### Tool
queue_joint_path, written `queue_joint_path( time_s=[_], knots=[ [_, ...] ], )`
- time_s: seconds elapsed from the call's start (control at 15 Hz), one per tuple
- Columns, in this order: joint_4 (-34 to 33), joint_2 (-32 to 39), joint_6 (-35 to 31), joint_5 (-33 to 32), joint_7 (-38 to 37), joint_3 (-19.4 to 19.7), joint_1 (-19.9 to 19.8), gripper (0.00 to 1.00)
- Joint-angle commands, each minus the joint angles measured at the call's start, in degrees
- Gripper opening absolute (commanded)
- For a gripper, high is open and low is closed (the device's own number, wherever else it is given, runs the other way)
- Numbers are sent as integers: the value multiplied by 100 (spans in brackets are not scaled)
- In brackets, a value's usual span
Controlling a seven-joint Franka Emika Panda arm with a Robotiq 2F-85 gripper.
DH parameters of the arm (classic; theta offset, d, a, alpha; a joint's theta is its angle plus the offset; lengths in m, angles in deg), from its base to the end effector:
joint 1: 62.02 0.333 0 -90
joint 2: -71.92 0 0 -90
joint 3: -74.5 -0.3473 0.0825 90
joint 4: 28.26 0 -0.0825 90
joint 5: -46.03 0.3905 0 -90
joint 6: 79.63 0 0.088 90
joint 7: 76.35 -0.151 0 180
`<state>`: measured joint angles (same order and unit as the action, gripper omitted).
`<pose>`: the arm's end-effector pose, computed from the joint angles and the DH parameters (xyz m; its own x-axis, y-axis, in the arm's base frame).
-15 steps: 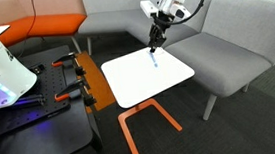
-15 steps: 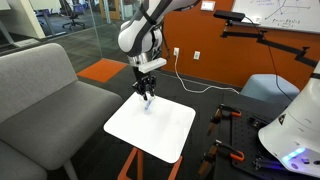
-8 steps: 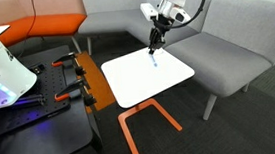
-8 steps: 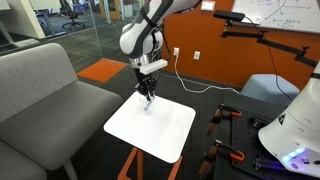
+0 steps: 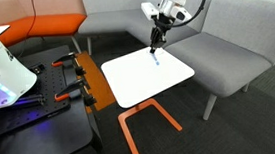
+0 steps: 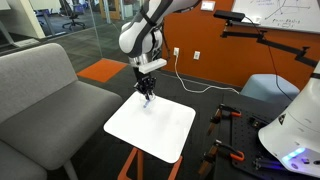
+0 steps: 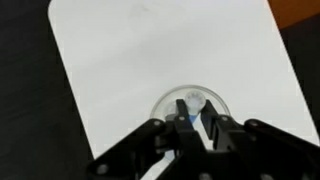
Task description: Remove the marker from the cup and place it on the table
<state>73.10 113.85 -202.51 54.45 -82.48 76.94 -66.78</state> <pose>0.6201 -0.0665 0.1009 0.8865 -0.2983 -0.3538 -0.3266 -0.9449 -0.0218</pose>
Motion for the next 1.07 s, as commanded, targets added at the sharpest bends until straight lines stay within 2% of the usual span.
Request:
queue_joint_path(
  time_s=[0.0,0.2,0.33,0.47,0.6,1.0],
  knots=[
    [233,-488,-97,-176,-367,176,238,5],
    [312,-976,33,-556,-839,355,507,5],
    [329,-1259,378,-921,-1126,427,669,5],
    [421,-1531,600,-1097,-1195,361,740,5],
    [553,-1744,669,-943,-1052,219,689,5],
    [707,-1891,2258,-974,-2566,294,939,5]
  ],
)
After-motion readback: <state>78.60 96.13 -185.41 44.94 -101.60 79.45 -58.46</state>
